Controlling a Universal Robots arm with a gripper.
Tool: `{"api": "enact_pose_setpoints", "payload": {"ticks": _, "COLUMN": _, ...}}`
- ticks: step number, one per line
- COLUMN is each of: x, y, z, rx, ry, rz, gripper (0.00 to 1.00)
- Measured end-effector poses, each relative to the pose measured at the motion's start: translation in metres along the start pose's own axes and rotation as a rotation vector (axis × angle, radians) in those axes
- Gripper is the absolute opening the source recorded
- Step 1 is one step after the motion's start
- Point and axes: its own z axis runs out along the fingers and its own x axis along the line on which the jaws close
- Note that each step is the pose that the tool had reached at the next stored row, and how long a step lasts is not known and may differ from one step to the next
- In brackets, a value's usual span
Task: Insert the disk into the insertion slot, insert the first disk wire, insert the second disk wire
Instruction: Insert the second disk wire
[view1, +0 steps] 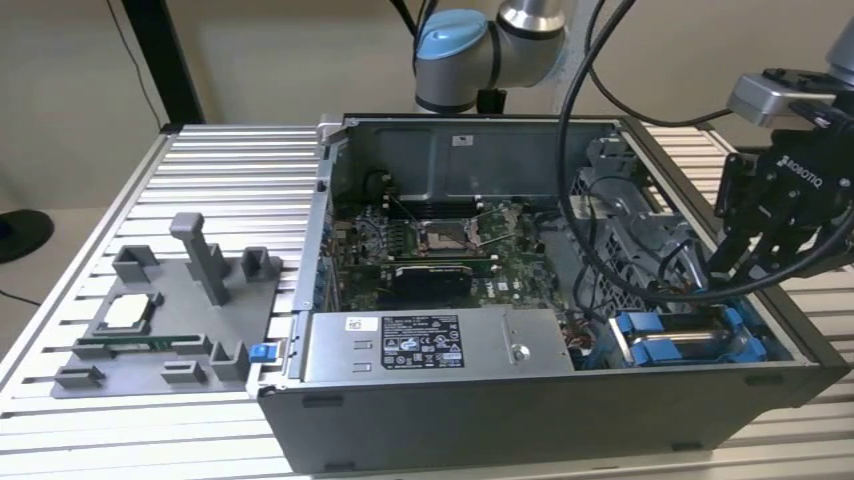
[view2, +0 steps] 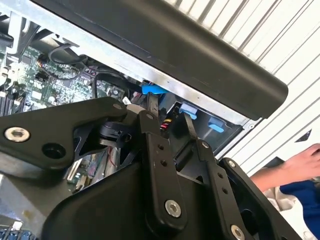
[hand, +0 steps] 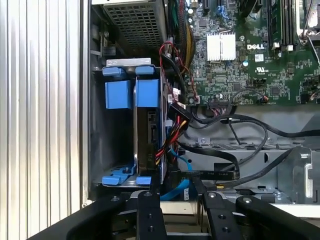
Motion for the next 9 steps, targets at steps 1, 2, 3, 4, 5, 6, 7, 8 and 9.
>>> {"api": "enact_pose_setpoints", "payload": {"ticks": 1, "x": 0.0001, "y": -0.0004, "z": 0.0000, "rx": -0.0043, "ry": 0.0001, "rz": 0.000, "gripper": 1.00}}
{"api": "enact_pose_setpoints", "payload": {"ticks": 2, "x": 0.0003, "y": -0.0008, "z": -0.0001, "rx": -0.0085, "ry": 0.0004, "rz": -0.001, "gripper": 1.00}}
{"api": "enact_pose_setpoints", "payload": {"ticks": 3, "x": 0.0006, "y": -0.0016, "z": -0.0001, "rx": -0.0130, "ry": 0.0006, "rz": -0.001, "gripper": 1.00}}
{"api": "enact_pose_setpoints", "payload": {"ticks": 4, "x": 0.0012, "y": -0.0026, "z": -0.0002, "rx": -0.0174, "ry": 0.0009, "rz": -0.002, "gripper": 1.00}}
{"api": "enact_pose_setpoints", "payload": {"ticks": 5, "x": 0.0018, "y": -0.0034, "z": -0.0002, "rx": -0.0213, "ry": 0.0007, "rz": -0.002, "gripper": 1.00}}
{"api": "enact_pose_setpoints", "payload": {"ticks": 6, "x": 0.0024, "y": -0.0040, "z": -0.0002, "rx": -0.0245, "ry": 0.0004, "rz": -0.002, "gripper": 1.00}}
{"api": "enact_pose_setpoints", "payload": {"ticks": 7, "x": 0.0029, "y": -0.0045, "z": -0.0003, "rx": -0.0259, "ry": -0.0002, "rz": -0.003, "gripper": 1.00}}
{"api": "enact_pose_setpoints", "payload": {"ticks": 8, "x": 0.0033, "y": -0.0046, "z": -0.0003, "rx": -0.0263, "ry": -0.0015, "rz": -0.003, "gripper": 1.00}}
{"api": "enact_pose_setpoints", "payload": {"ticks": 9, "x": 0.0034, "y": -0.0047, "z": -0.0003, "rx": -0.0265, "ry": -0.0022, "rz": -0.003, "gripper": 1.00}}
